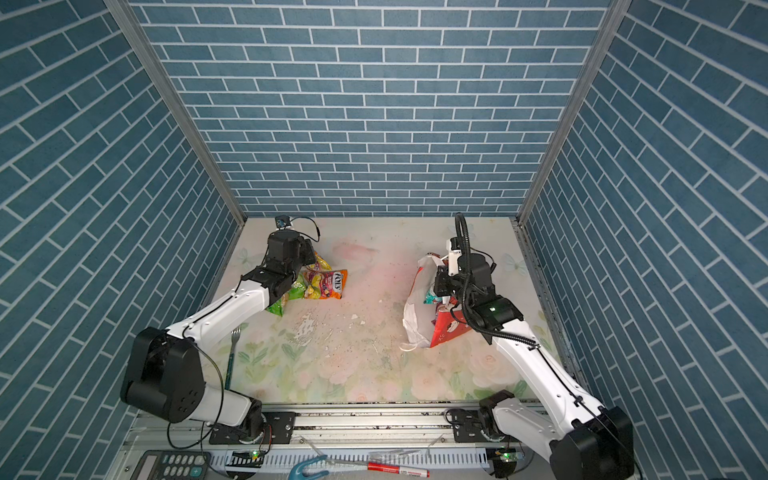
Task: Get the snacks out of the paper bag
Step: 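Carry the orange packet toward the chip bag and release it on the table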
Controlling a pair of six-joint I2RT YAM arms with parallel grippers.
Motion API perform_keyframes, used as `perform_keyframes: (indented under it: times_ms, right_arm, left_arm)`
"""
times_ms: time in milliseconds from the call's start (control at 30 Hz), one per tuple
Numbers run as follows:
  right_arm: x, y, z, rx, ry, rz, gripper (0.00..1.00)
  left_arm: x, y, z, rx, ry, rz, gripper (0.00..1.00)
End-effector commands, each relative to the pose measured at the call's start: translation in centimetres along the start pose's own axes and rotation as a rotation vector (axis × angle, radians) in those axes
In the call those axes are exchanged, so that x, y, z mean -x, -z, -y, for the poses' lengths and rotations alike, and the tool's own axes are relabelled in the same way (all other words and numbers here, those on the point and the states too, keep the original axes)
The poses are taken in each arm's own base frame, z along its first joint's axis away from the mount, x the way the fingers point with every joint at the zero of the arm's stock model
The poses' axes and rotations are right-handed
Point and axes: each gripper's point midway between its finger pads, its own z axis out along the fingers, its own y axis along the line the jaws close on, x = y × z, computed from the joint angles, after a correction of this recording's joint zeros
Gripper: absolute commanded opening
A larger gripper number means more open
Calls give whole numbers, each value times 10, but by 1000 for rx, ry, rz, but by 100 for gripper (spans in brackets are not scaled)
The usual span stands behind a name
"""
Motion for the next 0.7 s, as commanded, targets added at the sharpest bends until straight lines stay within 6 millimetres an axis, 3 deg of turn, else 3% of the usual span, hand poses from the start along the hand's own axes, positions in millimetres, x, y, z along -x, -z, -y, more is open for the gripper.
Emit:
perform_keyframes:
  times_ms: [0, 100, 200, 433, 667]
  right_arm:
    - [-1, -1, -3, 23, -29, -2, 0]
    - [4, 3, -5, 28, -22, 8, 0]
    - [5, 6, -6, 33, -20, 12, 0]
    - [0, 5, -9, 50, -21, -17, 0]
    - [0, 6, -11, 53, 6, -63, 0]
  left_arm:
    - [22, 5, 4, -15, -4, 54, 50]
    - [28, 17, 13, -58, 14, 68, 68]
    - [33, 34, 26, -86, -23, 80, 74]
    - [26, 73, 59, -176, -81, 55, 77]
    - [16, 121, 105, -348, -124, 44, 78]
